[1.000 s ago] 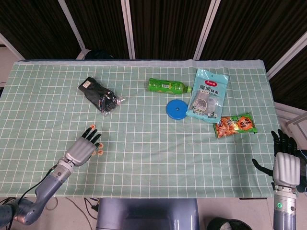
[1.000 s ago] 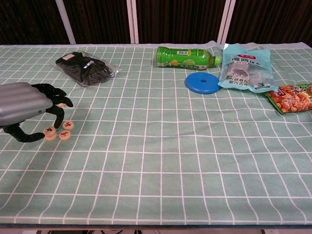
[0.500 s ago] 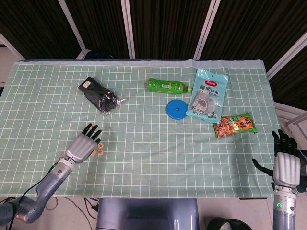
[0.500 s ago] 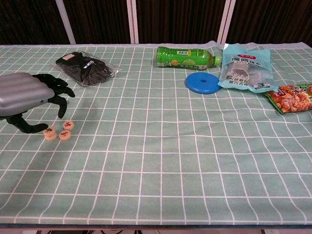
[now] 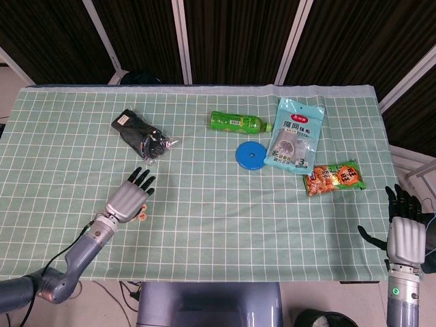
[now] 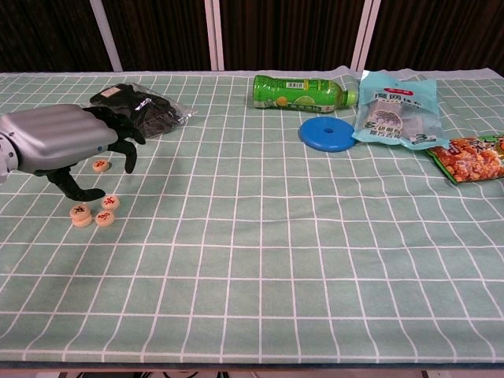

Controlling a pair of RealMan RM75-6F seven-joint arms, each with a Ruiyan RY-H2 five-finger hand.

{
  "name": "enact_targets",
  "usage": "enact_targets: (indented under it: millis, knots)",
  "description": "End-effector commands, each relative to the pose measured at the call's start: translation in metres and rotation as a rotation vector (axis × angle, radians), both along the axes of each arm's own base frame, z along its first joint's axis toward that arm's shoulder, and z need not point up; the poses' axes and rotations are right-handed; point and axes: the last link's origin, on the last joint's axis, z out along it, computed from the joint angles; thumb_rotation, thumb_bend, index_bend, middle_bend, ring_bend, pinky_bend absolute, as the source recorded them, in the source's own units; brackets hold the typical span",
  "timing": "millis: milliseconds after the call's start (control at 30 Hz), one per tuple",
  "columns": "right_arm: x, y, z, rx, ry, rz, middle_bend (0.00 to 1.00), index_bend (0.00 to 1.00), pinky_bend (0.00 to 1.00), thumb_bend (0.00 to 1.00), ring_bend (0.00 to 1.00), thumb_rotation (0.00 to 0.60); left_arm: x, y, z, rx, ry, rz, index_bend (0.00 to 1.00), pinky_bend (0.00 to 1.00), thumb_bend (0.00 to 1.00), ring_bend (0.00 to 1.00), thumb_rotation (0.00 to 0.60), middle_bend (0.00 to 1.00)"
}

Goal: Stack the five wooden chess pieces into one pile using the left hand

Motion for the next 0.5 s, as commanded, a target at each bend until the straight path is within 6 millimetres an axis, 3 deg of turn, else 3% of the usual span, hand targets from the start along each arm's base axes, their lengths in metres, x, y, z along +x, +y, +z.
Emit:
enact_targets:
  millis: [33, 500]
  knots:
    - [-0.001, 0.000, 0.000, -0.001, -0.002, -0.004, 0.00, 0.06, 0.00, 0.25, 0.02, 0.600, 0.001, -0.003, -0.004, -0.013, 0.004, -0.003, 0.39, 0.08, 0.29, 0.00, 0.600, 0.11]
    - [-0.002, -0.001, 0.002, -0.008, -0.009, -0.007, 0.00, 0.06, 0.00, 0.25, 0.02, 0.600, -0.002, -0.020, -0.005, -0.049, 0.004, -0.029, 0.42, 0.08, 0.29, 0.00, 0.600, 0.11]
